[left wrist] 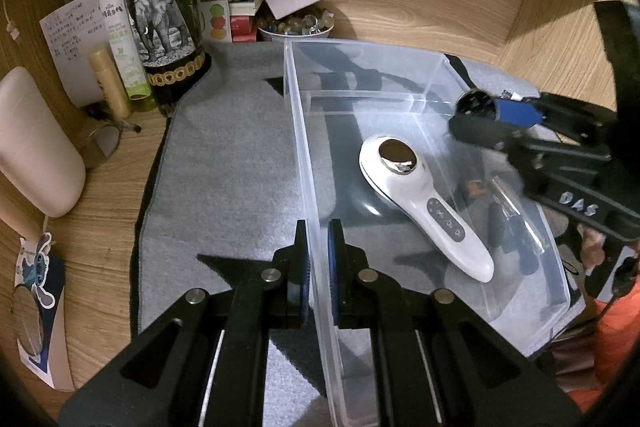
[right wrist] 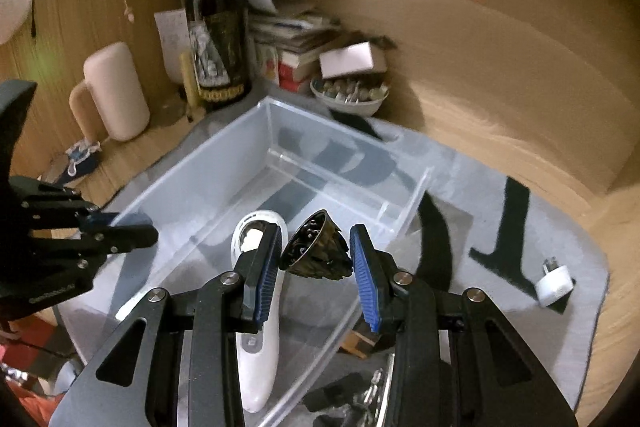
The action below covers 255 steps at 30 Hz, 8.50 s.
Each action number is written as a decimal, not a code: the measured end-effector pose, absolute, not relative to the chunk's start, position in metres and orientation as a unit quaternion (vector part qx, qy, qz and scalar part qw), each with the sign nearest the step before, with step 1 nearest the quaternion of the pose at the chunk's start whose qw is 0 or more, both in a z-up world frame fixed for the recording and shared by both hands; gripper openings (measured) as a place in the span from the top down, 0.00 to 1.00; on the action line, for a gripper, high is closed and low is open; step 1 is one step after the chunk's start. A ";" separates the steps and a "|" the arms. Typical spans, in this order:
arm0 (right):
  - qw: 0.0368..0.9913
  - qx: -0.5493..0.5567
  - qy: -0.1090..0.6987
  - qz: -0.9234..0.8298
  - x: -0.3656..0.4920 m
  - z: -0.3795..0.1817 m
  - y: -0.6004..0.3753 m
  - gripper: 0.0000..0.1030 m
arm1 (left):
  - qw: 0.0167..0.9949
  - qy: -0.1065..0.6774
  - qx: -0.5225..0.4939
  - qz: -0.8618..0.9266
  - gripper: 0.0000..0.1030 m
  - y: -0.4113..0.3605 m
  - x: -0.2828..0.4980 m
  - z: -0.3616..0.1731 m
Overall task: Organize rigid objects
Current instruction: 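Grasp the metal cone with the right tool and drop it in the box, then grasp the silver metal cylinder with the right tool, then lift the cylinder, lower it into the box and open the right tool, then move the right tool to the black small tools and grasp one, then carry the black item into the clear box and open the right tool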
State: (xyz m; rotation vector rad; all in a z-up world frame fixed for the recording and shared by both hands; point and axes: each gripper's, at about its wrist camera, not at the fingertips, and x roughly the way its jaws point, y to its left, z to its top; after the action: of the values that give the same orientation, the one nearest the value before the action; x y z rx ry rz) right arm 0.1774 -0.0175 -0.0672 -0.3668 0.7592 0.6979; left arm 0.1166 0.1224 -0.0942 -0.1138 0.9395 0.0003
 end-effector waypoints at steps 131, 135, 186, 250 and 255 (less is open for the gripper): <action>0.833 -0.175 0.336 0.402 0.144 -0.056 0.009 0.86 | 0.889 0.453 -0.062 0.011 0.93 0.122 0.118 -0.096; 0.815 -0.183 0.370 0.408 0.145 -0.076 0.014 0.86 | 0.889 0.454 -0.061 0.012 0.93 0.122 0.118 -0.096; 0.881 -0.156 0.359 0.267 0.138 -0.060 -0.112 0.28 | 0.887 0.459 -0.051 0.016 0.93 0.120 0.120 -0.099; 0.884 -0.108 0.309 0.333 0.129 -0.035 -0.091 0.86 | 0.886 0.460 -0.050 0.021 0.93 0.122 0.118 -0.100; 0.876 -0.107 0.301 0.362 0.131 -0.030 -0.072 0.86 | 0.886 0.460 -0.052 0.019 0.93 0.123 0.118 -0.100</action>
State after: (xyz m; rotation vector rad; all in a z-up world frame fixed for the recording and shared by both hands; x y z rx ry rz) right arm 0.1315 -0.0719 -0.0297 -0.2234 0.6292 0.7546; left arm 0.1183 0.1226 -0.0998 -0.1082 0.9571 0.0403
